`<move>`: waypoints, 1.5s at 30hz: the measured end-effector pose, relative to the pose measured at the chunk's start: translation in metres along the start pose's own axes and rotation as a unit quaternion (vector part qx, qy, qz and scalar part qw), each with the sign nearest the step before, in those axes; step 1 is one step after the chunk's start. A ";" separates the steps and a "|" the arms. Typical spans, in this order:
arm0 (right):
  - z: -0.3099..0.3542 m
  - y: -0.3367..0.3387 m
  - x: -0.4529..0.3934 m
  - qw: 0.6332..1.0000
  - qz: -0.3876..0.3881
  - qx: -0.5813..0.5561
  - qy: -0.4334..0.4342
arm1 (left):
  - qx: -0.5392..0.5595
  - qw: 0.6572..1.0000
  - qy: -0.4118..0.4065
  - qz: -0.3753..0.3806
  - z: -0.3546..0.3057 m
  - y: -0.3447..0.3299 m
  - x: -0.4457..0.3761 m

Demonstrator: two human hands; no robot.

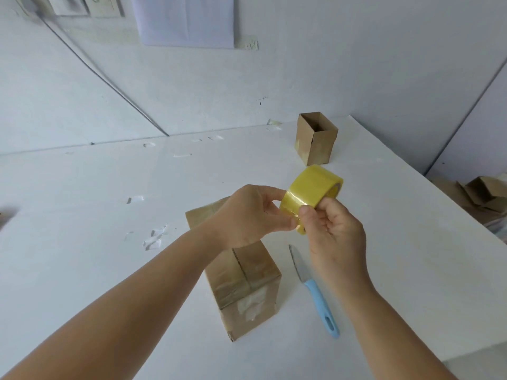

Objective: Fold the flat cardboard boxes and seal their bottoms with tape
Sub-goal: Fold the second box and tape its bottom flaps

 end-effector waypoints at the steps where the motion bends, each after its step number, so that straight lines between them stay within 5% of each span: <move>1: -0.002 0.003 0.001 1.000 -0.008 0.006 -0.003 | -0.047 0.999 0.010 -0.010 -0.003 0.000 -0.001; 11: -0.017 0.023 0.008 0.999 -0.017 0.037 -0.025 | -0.274 0.960 0.043 -0.048 -0.012 -0.020 -0.005; 18: -0.029 0.022 0.008 0.995 0.005 0.097 -0.010 | -0.315 0.940 0.112 -0.074 0.003 -0.030 0.012; 25: -0.102 0.027 0.011 0.922 0.067 0.381 -0.027 | -0.363 0.925 0.080 -0.076 0.014 -0.056 0.061; 31: -0.150 0.034 0.019 0.902 0.127 0.405 -0.087 | -0.379 0.915 0.033 -0.134 0.025 -0.061 0.092; 38: -0.183 0.023 0.030 0.824 0.223 0.510 -0.107 | -0.434 0.880 0.000 -0.192 0.015 -0.064 0.105; 41: -0.165 0.018 0.030 0.869 0.207 0.439 -0.096 | -0.432 0.875 0.014 -0.220 0.023 -0.066 0.112; 45: -0.093 -0.018 0.040 0.956 0.225 0.187 -0.030 | -0.424 0.866 0.156 -0.216 0.053 -0.068 0.121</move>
Point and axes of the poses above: each hand's wrist, its own x-axis away from the middle knuckle, its own y-axis out of the back of the hand, z = x × y, the point moved 10 cm from there along -x, towards the middle knuckle, and after that the axes turned 11 degrees about z, right-handed, at the moved point
